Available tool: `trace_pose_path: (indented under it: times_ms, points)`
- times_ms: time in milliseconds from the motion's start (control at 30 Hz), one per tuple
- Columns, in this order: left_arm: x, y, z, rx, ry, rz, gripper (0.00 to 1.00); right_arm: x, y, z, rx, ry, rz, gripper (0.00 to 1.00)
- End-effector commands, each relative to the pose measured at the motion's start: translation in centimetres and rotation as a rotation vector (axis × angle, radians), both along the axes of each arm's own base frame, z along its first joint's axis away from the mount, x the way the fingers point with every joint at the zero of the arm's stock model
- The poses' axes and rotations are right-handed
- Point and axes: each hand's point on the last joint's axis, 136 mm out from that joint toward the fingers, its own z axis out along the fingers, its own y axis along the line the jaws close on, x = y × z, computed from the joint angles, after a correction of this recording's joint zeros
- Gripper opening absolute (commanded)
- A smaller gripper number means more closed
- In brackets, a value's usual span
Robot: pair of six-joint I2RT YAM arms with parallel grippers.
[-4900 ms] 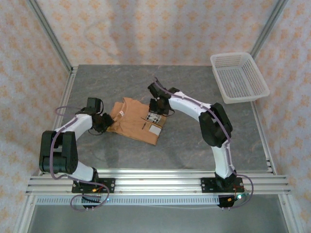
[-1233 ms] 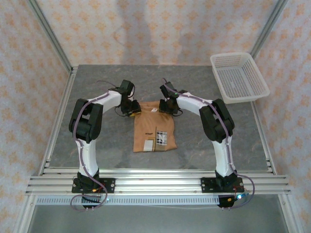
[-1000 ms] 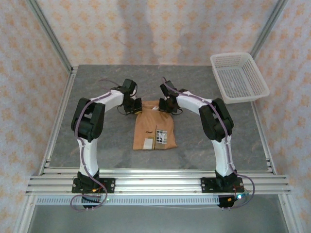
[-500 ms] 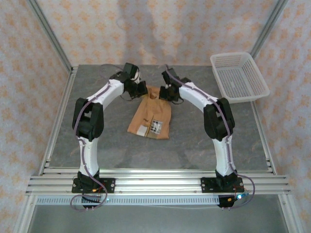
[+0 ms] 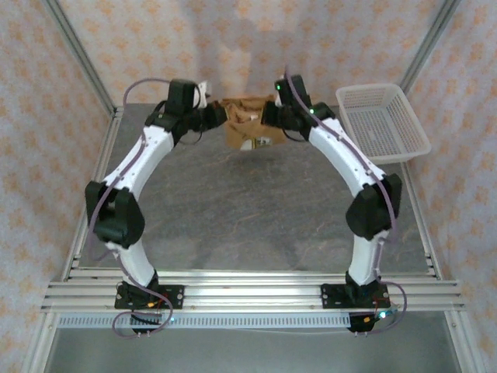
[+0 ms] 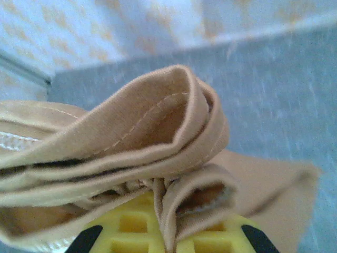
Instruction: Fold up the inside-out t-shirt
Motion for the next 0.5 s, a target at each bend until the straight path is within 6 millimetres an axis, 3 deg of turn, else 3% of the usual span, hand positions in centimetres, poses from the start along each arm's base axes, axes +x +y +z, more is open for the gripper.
trace_pose_path:
  times_ms: [0,133,233,333,467]
  points:
    - [-3.1,-0.4,-4.4,-0.008,-0.027,0.000,0.00,-3.9,1.4,-4.9,0.081,0.081,0.049,0.00]
    - [-9.1,-0.5,-12.3,-0.008,0.093,0.016,0.00,-9.7,1.4,-11.6,0.085,0.181,0.031,0.00]
    - [-12.1,-0.4,-15.1,0.004,0.143,0.020,0.00,-12.8,1.8,-14.1,0.090,0.222,0.028,0.00]
    - [-13.3,0.3,-16.2,0.051,0.174,0.033,0.00,-13.7,1.8,-15.1,0.068,0.236,0.023,0.00]
    - [-12.5,0.5,-15.2,0.087,0.156,0.040,0.00,-12.9,1.3,-14.3,0.010,0.207,0.009,0.00]
